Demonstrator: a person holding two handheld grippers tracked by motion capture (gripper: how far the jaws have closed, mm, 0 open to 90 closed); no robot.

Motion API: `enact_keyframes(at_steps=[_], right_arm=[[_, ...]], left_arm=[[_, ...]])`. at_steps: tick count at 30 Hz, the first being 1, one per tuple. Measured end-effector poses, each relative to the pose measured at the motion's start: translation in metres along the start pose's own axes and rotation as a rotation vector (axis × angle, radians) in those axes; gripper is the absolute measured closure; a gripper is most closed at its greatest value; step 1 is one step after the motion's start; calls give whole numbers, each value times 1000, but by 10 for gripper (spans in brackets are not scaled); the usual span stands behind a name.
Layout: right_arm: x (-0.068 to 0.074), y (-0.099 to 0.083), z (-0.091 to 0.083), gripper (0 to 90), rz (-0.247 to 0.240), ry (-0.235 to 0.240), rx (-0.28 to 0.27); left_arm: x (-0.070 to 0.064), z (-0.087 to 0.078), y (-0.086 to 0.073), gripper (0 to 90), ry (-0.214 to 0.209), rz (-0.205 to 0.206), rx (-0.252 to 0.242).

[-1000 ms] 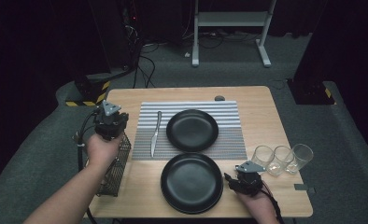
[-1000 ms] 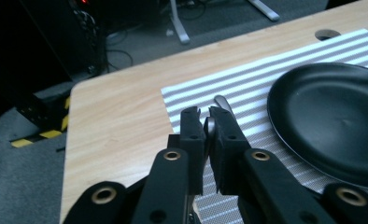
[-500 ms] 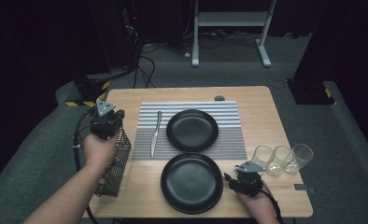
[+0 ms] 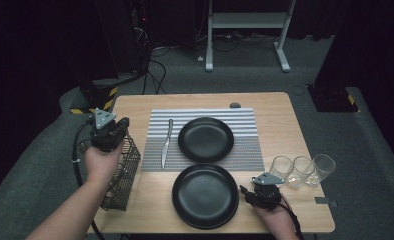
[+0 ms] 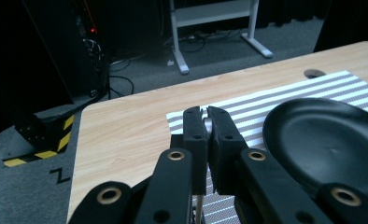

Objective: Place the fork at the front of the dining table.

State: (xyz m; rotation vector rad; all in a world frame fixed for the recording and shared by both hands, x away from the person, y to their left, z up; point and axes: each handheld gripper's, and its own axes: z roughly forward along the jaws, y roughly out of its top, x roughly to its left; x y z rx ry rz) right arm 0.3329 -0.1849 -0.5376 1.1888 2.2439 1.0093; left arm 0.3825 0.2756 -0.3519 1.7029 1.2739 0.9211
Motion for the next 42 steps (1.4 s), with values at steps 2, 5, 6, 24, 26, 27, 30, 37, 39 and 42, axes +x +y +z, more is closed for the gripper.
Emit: enact_keyframes(at_steps=[2,5,6,24,26,27,30,37,39,42], right_arm=[[0,0,0,417,0,0,0],[0,0,0,417,0,0,1],[0,0,0,417,0,0,0],[0,0,0,417,0,0,1],[0,0,0,417,-1,0,1],[0,0,0,417,-1,0,1],[0,0,0,417,-1,0,1],[0,0,0,417,-1,0,0],[0,0,0,417,-1,0,1],[0,0,0,418,1,-1,2]], left_arm=[[2,-3,0,863,-3,-8,-13],[4,-8,1,863,-6,-16,-34],[4,-10,2,864,-7,-16,-38],[15,-30,-3,864,-10,-69,-131],[15,-31,-5,864,-12,-80,-142],[15,-33,-7,864,-6,-72,-153],[15,-35,-9,864,7,-59,-177],[16,-40,-11,864,7,-64,-230],[15,-42,-12,864,7,-63,-243],[15,-44,-13,864,9,-82,-258]])
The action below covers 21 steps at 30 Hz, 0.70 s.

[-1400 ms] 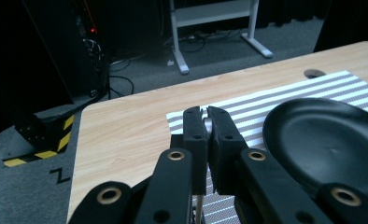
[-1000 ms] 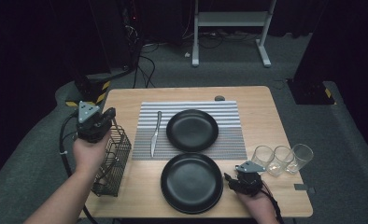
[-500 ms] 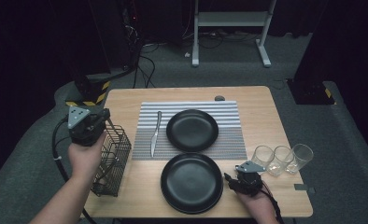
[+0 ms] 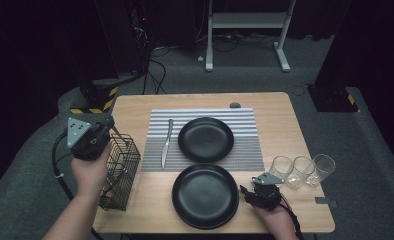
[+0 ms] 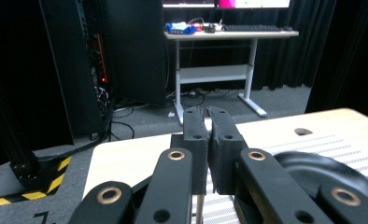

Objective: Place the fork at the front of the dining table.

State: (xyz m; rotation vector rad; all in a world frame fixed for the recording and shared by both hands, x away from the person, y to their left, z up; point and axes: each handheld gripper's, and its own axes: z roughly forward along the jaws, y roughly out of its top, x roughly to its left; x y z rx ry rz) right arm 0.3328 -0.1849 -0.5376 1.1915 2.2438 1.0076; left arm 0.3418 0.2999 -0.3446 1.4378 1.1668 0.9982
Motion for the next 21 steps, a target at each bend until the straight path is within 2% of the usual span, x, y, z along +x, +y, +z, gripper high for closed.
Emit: enact_keyframes(at_steps=[2,5,8,11,16,21], right_arm=[[0,0,0,417,-2,0,-1],[0,0,0,418,0,0,-1],[0,0,0,417,-2,0,-1],[0,0,0,418,-2,0,-1],[0,0,0,418,0,-1,-1],[0,0,0,418,0,0,0]], left_arm=[[0,-1,-1,864,2,2,-14],[-3,-3,-4,864,16,31,-27],[-2,-7,-7,864,2,9,-48],[-1,-11,-8,864,9,23,-71],[0,-17,-9,864,-29,30,-93],[0,-19,-11,864,-80,55,-94]])
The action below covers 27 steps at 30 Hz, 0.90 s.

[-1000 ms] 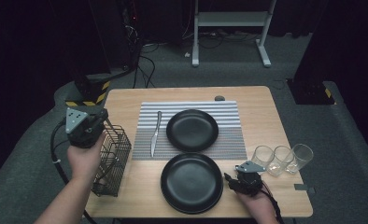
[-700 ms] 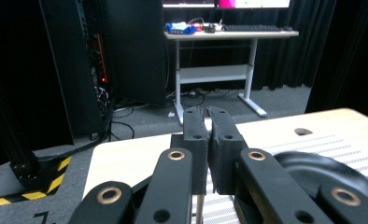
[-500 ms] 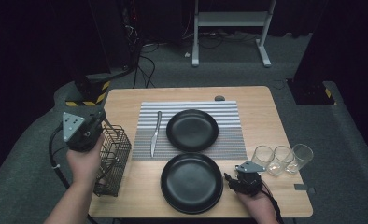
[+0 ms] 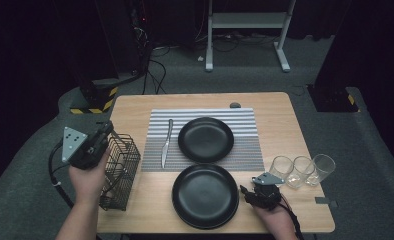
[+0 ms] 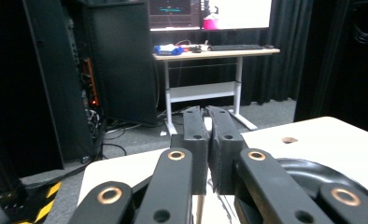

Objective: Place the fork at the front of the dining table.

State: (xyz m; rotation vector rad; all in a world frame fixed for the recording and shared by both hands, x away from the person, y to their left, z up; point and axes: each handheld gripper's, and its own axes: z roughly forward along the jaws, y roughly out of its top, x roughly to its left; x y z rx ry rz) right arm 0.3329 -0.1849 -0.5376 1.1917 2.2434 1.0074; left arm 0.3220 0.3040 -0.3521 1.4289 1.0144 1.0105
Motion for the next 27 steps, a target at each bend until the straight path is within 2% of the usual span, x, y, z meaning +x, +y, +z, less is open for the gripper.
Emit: enact_keyframes(at_steps=[5,7,12,15,19,24,27], right_arm=[[0,0,0,418,0,0,0],[0,0,0,418,0,0,0],[0,0,0,418,0,0,0],[0,0,0,418,0,0,0],[0,0,0,418,0,0,0],[0,0,0,418,0,0,-1],[0,0,0,418,0,0,0]], left_arm=[[3,-2,0,865,-36,21,-6],[4,-3,0,865,-41,13,-12],[7,-3,1,865,-38,25,-14],[11,-4,2,865,-51,13,-21],[12,-4,3,866,-55,32,-20],[18,-8,3,866,-70,1,-48],[19,-11,5,866,-65,-2,-60]])
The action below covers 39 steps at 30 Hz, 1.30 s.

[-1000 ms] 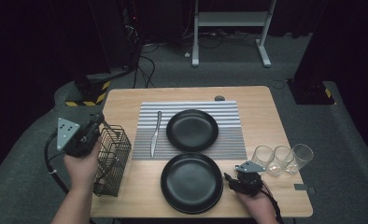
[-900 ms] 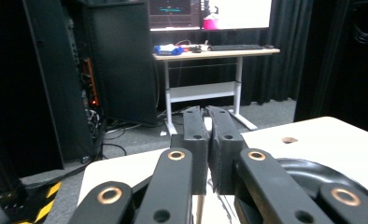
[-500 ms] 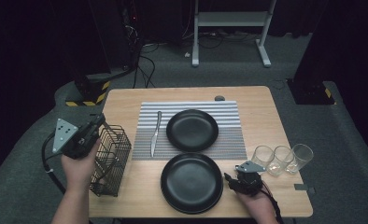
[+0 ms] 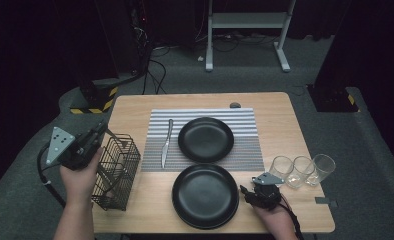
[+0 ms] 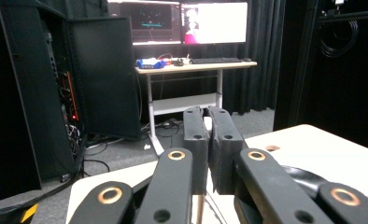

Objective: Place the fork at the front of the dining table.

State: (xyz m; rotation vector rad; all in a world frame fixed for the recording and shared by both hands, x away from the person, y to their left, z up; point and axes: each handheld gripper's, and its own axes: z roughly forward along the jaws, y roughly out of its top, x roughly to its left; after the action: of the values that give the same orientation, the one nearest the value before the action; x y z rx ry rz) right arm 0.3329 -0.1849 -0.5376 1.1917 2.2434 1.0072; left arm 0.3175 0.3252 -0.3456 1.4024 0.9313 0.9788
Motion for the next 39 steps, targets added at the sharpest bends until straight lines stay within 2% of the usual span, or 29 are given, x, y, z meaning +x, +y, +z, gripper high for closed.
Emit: enact_keyframes(at_steps=[9,23,30,39], right_arm=[[0,0,0,416,1,-1,1],[0,0,0,417,1,-1,0],[0,0,0,417,0,-1,0],[0,0,0,420,-5,-3,-1]], left_arm=[[-1,-6,8,866,-30,8,-29],[-2,-13,24,865,-29,4,-91],[-10,-15,32,866,-43,3,-120],[-22,-10,35,866,-65,-1,-130]])
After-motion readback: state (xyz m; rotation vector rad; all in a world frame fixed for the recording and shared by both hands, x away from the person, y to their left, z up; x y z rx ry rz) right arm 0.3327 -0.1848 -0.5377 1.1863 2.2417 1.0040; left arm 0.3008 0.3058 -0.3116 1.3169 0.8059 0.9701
